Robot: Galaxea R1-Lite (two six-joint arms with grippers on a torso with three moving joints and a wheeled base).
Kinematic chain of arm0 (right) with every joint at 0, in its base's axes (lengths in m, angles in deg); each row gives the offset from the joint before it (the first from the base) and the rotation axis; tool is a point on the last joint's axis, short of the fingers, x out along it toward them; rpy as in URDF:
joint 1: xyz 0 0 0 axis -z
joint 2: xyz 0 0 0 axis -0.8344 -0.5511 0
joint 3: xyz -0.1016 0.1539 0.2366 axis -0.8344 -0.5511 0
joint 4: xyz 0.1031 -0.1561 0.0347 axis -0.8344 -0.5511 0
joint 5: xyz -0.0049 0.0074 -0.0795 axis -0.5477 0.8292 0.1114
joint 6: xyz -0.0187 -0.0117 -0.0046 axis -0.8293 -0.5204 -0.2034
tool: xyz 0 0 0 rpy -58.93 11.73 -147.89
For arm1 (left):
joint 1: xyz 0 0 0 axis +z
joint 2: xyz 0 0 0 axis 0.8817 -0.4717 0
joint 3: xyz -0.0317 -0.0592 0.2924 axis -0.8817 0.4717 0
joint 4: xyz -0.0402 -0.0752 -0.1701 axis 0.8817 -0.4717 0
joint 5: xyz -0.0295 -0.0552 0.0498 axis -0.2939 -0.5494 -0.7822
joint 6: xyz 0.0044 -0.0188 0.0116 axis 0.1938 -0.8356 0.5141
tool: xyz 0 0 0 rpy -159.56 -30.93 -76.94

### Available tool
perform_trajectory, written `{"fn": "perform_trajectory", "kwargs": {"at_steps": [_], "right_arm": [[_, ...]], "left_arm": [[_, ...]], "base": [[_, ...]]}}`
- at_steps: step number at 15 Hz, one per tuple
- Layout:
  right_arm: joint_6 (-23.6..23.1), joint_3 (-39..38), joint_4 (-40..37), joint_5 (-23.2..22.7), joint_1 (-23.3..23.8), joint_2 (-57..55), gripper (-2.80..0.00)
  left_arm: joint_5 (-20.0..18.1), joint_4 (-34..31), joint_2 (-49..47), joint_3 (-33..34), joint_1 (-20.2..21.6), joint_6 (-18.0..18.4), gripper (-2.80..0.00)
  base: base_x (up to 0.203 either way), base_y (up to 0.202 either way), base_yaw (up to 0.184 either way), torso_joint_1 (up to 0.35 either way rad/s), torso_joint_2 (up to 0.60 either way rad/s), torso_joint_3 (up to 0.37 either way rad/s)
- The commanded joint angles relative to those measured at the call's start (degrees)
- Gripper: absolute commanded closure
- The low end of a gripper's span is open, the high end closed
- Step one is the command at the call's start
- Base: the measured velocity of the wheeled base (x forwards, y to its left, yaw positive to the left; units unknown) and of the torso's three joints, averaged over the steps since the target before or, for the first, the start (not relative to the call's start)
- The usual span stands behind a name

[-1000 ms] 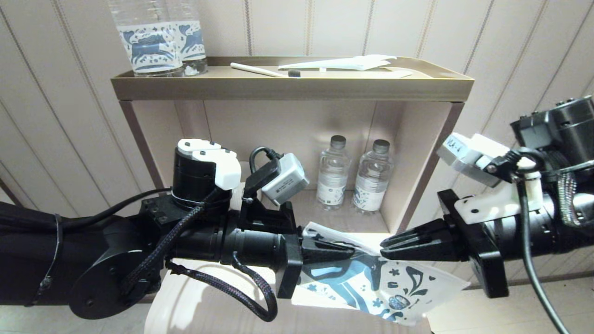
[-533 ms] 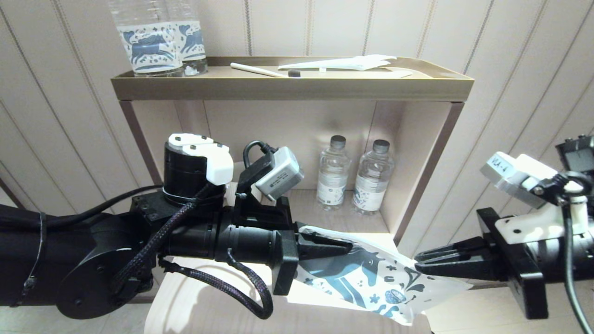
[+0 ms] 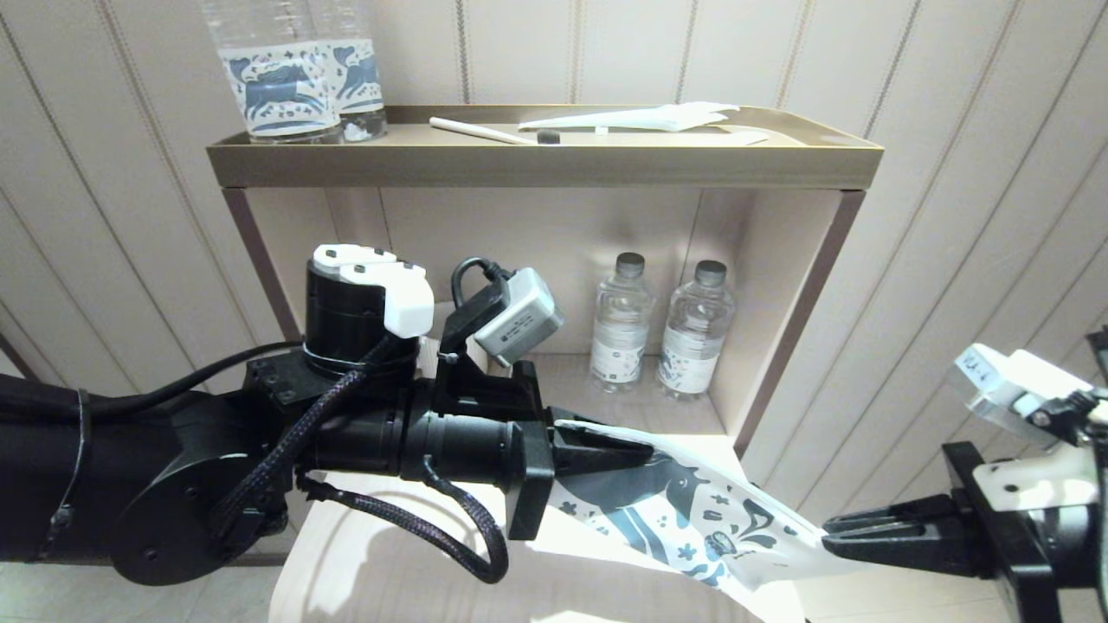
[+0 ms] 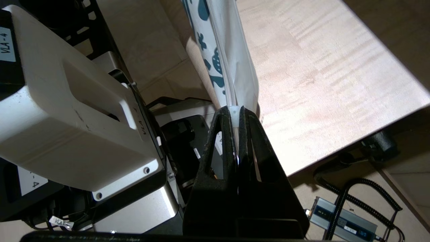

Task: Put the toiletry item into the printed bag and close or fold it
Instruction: Close the strorage bag and place it on the desk

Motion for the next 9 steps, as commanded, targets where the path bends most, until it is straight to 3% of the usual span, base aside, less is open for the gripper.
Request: {"fn": "perform_trajectory", "kwargs": {"at_steps": [1, 9], "right_arm": [[-0.29, -1.77, -0.10, -0.29, 1.72, 1.42, 0.00], [-0.23, -2.69, -0.10, -0.21, 1.85, 2.93, 0.00]], "left_arm": [[-0.20, 0.10, -0.23, -0.20, 0.16, 0.01, 0.00], [-0.14, -0.87, -0.50, -0.90, 0.68, -0.03, 0.00]], "base": [[0.000, 0.000, 0.000, 0.000, 0.00, 0.000], [0.000, 0.000, 0.000, 0.000, 0.00, 0.000]]}}
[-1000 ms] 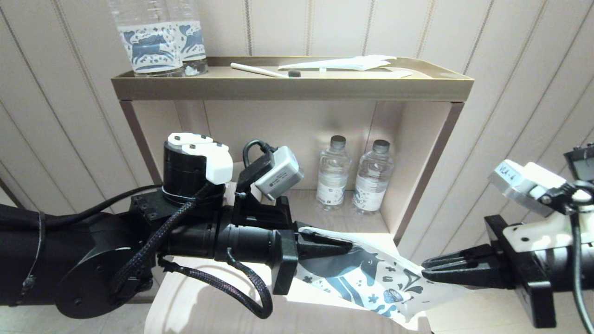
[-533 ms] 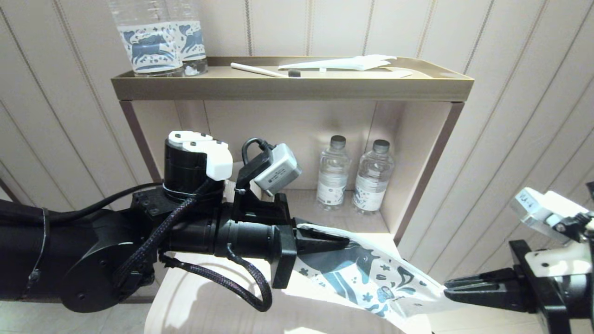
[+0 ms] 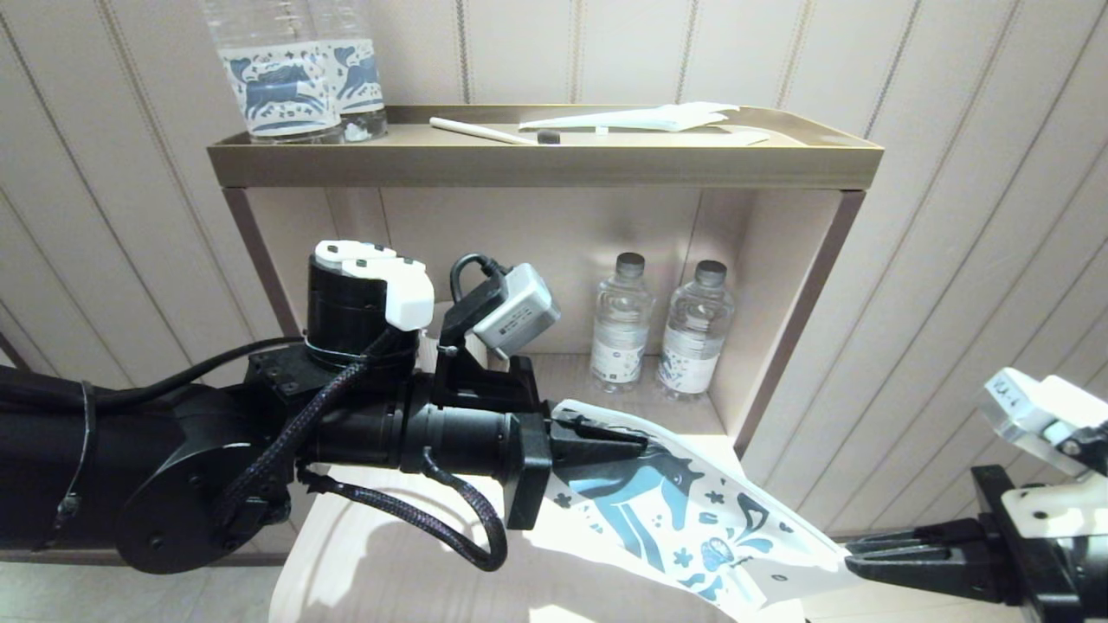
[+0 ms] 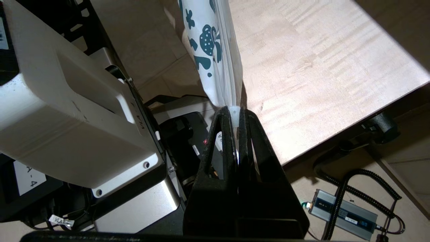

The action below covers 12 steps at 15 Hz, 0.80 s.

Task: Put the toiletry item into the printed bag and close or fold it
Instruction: Close the strorage bag and place it on the desk

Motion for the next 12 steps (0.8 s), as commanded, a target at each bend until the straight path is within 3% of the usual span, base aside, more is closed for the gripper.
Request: {"fn": "perform_trajectory", "kwargs": {"at_steps": [1, 2, 10, 11, 12], "right_arm": [[-0.21, 0.40, 0.23, -0.20, -0.27, 0.05, 0.00], [-0.21, 0.50, 0.38, -0.20, -0.27, 0.05, -2.80], [0.09, 5.46, -0.17, 0.05, 0.73, 0.69, -2.80], [0.19, 5.43, -0.09, 0.53, 1.60, 1.35, 0.00], [0.36, 5.58, -0.06, 0.73, 2.76, 2.13, 0.00]], "left_arm": [[-0.27, 0.14, -0.22, -0.05, -0.01, -0.01, 0.00], [-0.28, 0.15, -0.13, 0.12, -0.01, 0.06, 0.00], [-0.06, 0.47, -3.19, -0.63, 1.02, 0.06, 0.00], [0.54, 0.67, -4.63, -1.16, 1.63, 0.10, 0.00], [1.54, 0.74, -6.02, -1.96, 2.43, 0.12, 0.00]], "base": [[0.000, 0.000, 0.000, 0.000, 0.00, 0.000], [0.000, 0.000, 0.000, 0.000, 0.00, 0.000], [0.000, 0.000, 0.000, 0.000, 0.00, 0.000], [0.000, 0.000, 0.000, 0.000, 0.00, 0.000], [0.000, 0.000, 0.000, 0.000, 0.00, 0.000]]}}
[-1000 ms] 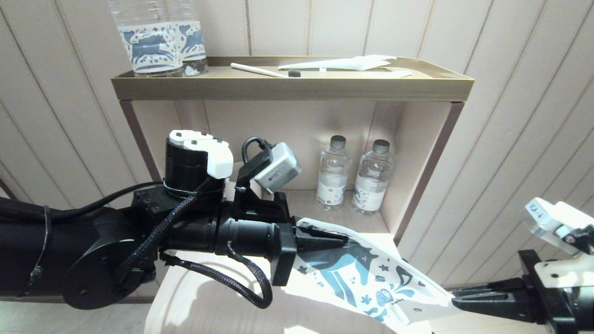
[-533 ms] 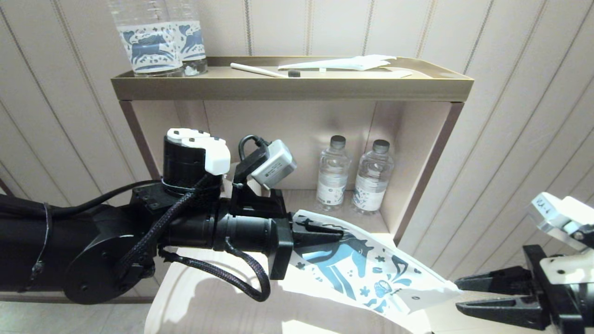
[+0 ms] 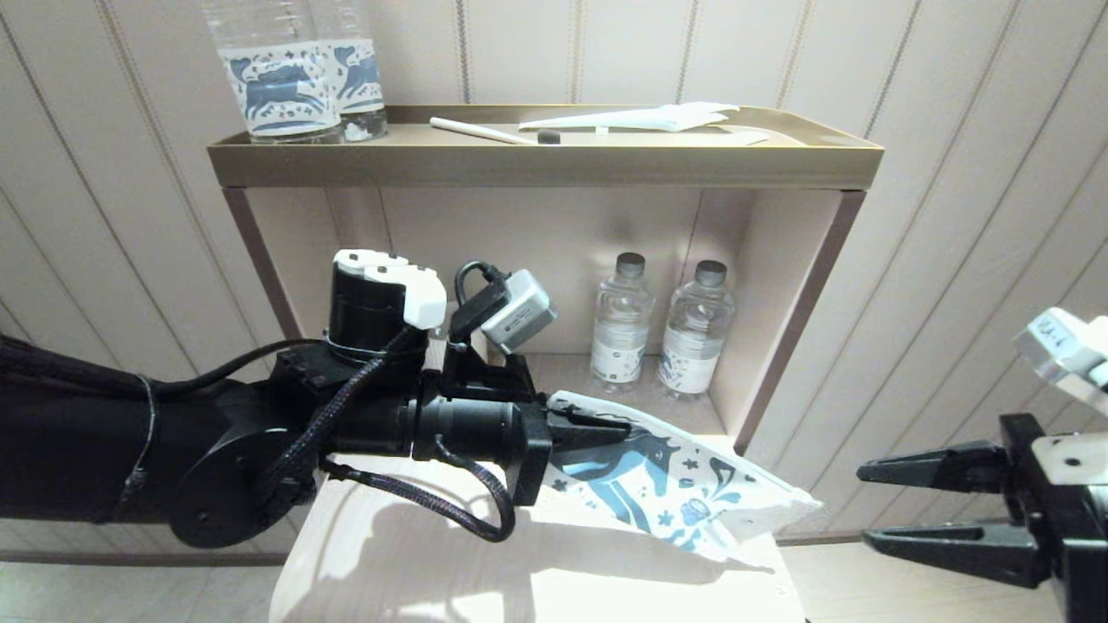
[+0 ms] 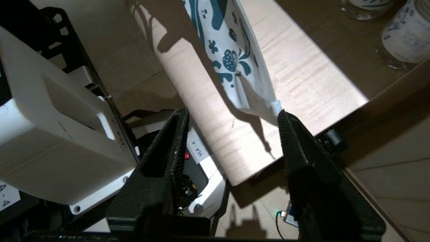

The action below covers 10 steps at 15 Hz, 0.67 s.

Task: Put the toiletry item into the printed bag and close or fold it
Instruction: Close the strorage bag and place it on the desk

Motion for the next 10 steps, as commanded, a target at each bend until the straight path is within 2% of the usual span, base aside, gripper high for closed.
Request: {"fn": "perform_trajectory", "kwargs": {"at_steps": [1, 6, 10], "right_arm": [[-0.08, 0.46, -0.24, -0.16, 1.28, 1.63, 0.00], [-0.17, 0.52, -2.43, -0.15, 1.19, 3.47, 0.00], [-0.17, -0.40, -2.52, -0.32, 1.00, 5.40, 0.00]], "left_arm": [[0.54, 0.27, -3.20, -1.42, 1.56, 0.02, 0.00], [0.91, -0.58, -4.91, -3.53, 4.49, -0.02, 0.00], [5.16, -1.49, -5.72, -3.80, 4.56, 0.15, 0.00]], "base": [[0.000, 0.000, 0.000, 0.000, 0.00, 0.000], [0.000, 0.000, 0.000, 0.000, 0.00, 0.000], [0.000, 0.000, 0.000, 0.000, 0.00, 0.000]]}}
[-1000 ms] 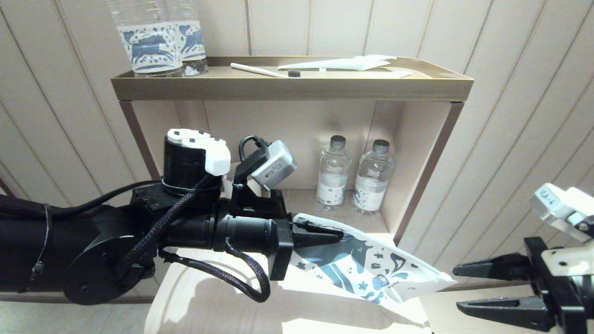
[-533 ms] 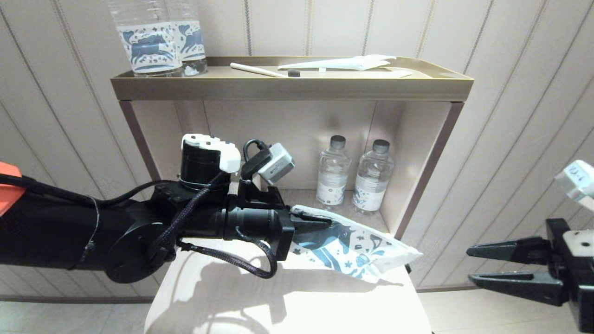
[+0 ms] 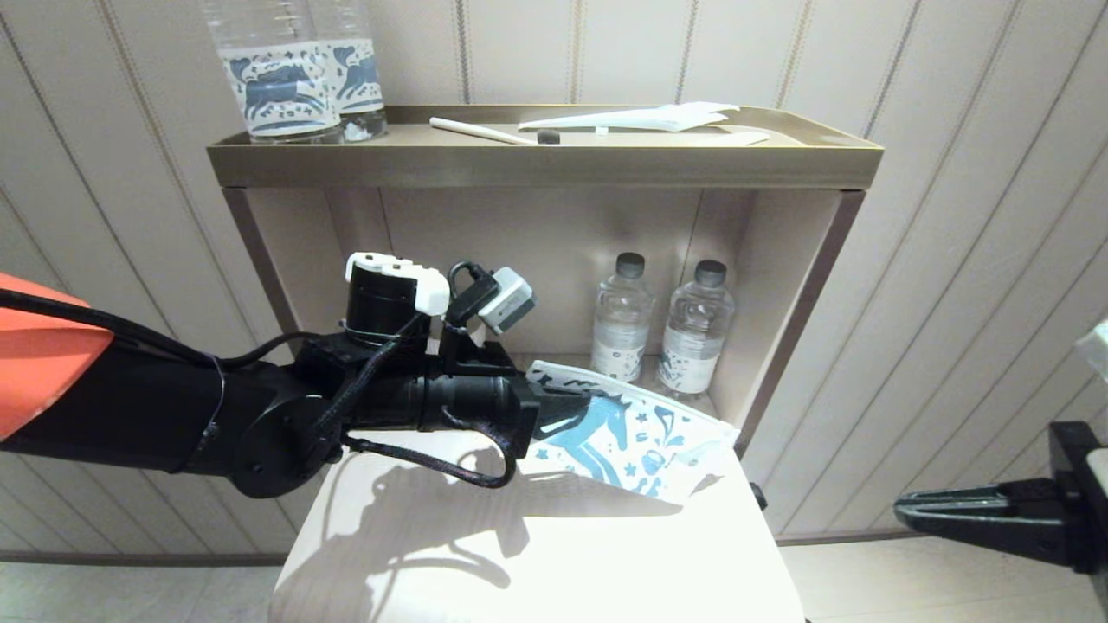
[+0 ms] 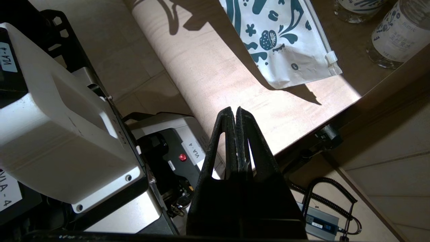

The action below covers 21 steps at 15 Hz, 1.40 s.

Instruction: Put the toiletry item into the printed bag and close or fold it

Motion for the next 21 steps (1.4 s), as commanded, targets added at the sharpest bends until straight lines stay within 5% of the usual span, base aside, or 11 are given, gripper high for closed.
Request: {"fn": "perform_trajectory", "kwargs": {"at_steps": [1, 2, 3, 10, 12, 13, 14, 17, 21], "right_arm": [[-0.17, -0.46, -0.36, -0.37, -0.05, 1.39, 0.00], [-0.17, -0.59, -0.74, -0.41, -0.04, 2.10, 0.00], [-0.17, -0.62, -1.14, -0.46, 0.04, 2.43, 0.00], [-0.30, -2.02, -1.20, -0.63, -0.05, 3.28, 0.00], [-0.28, -1.94, -0.96, -0.73, -0.13, 2.96, 0.00], [-0.26, -1.85, -0.96, -1.11, -0.28, 2.89, 0.00], [-0.24, -1.94, -0.96, -1.36, -0.68, 2.97, 0.00], [-0.11, -1.94, -1.48, -1.51, -0.67, 5.32, 0.00], [0.64, -0.19, -7.99, -1.21, 0.62, 12.21, 0.00]], "left_arm": [[0.12, 0.27, -0.76, -0.03, 0.01, 0.11, 0.00], [0.25, 0.27, -0.76, -0.07, 0.01, 0.11, 0.00], [0.71, 0.11, -0.82, -0.47, 0.00, 0.09, -2.80], [4.43, -1.42, 3.78, -0.27, 1.54, 0.27, -2.80], [7.09, -7.60, 9.24, -0.15, 1.61, 0.44, -2.80], [7.73, -11.38, 11.71, -0.12, 1.67, 0.86, -0.27], [8.49, -14.63, 14.39, 0.16, 1.72, 1.46, 0.00], [12.85, -21.77, 24.29, 3.15, 1.69, 2.19, 0.00], [27.29, -38.01, 41.97, 5.67, 1.09, 1.22, 0.00]], "base": [[0.000, 0.000, 0.000, 0.000, 0.00, 0.000], [0.000, 0.000, 0.000, 0.000, 0.00, 0.000], [0.000, 0.000, 0.000, 0.000, 0.00, 0.000], [0.000, 0.000, 0.000, 0.000, 0.00, 0.000], [0.000, 0.000, 0.000, 0.000, 0.00, 0.000], [0.000, 0.000, 0.000, 0.000, 0.00, 0.000], [0.000, 0.000, 0.000, 0.000, 0.00, 0.000], [0.000, 0.000, 0.000, 0.000, 0.00, 0.000], [0.000, 0.000, 0.000, 0.000, 0.00, 0.000]]}}
